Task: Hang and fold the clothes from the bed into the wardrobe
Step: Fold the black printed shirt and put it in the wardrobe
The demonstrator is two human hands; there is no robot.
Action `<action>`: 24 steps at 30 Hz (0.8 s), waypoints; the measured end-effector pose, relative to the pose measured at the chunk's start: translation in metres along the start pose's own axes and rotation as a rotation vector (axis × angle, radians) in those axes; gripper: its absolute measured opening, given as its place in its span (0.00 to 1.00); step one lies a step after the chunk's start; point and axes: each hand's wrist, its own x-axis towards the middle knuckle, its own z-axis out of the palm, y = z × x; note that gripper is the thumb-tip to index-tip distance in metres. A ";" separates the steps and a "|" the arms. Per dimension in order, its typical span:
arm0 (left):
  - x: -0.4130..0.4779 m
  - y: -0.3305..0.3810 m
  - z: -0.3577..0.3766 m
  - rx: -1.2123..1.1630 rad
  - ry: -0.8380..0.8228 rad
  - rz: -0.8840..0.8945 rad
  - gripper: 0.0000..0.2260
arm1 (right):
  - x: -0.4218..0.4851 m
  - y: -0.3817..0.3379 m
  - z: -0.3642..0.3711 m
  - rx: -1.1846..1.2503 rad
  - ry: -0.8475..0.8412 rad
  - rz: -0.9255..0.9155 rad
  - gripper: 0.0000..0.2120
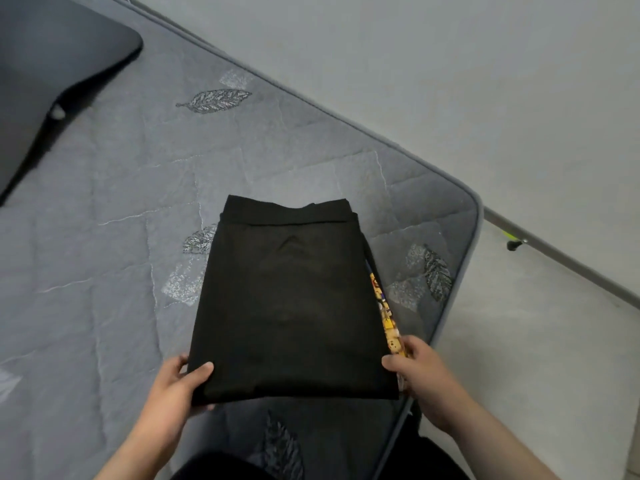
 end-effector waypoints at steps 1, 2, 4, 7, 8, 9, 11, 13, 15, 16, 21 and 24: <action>-0.024 0.000 -0.006 -0.007 -0.013 -0.012 0.12 | -0.022 0.004 -0.005 -0.023 -0.005 -0.004 0.21; -0.042 -0.003 -0.016 0.005 -0.051 0.002 0.18 | -0.044 0.007 -0.010 -0.031 -0.014 -0.021 0.25; -0.085 -0.005 -0.038 0.035 -0.152 0.042 0.22 | -0.084 0.013 -0.022 -0.116 -0.021 -0.106 0.28; -0.094 0.013 -0.071 -0.232 -0.398 -0.222 0.09 | -0.133 0.000 -0.040 -0.158 0.029 -0.254 0.18; -0.086 0.007 -0.089 -0.226 -0.461 -0.215 0.08 | -0.148 -0.015 -0.043 -0.104 0.036 -0.277 0.10; -0.084 0.015 -0.100 -0.245 -0.473 -0.223 0.12 | -0.157 -0.027 -0.048 -0.058 0.016 -0.291 0.20; -0.097 0.062 -0.090 -0.239 -0.448 -0.073 0.27 | -0.159 -0.050 -0.057 0.169 -0.059 -0.232 0.41; -0.104 0.112 -0.062 -0.315 -0.515 -0.099 0.28 | -0.149 -0.078 -0.060 0.345 -0.184 -0.204 0.45; -0.101 0.150 -0.036 -0.301 -0.512 -0.062 0.29 | -0.124 -0.106 -0.056 0.335 -0.206 -0.186 0.37; -0.089 0.159 -0.025 -0.265 -0.477 -0.023 0.25 | -0.108 -0.118 -0.054 0.324 -0.177 -0.189 0.30; 0.018 0.204 0.034 -0.213 -0.289 -0.086 0.07 | -0.006 -0.173 -0.035 0.416 -0.062 -0.115 0.07; 0.079 0.225 0.061 -0.213 -0.295 -0.151 0.08 | 0.054 -0.202 -0.023 0.448 -0.008 -0.096 0.05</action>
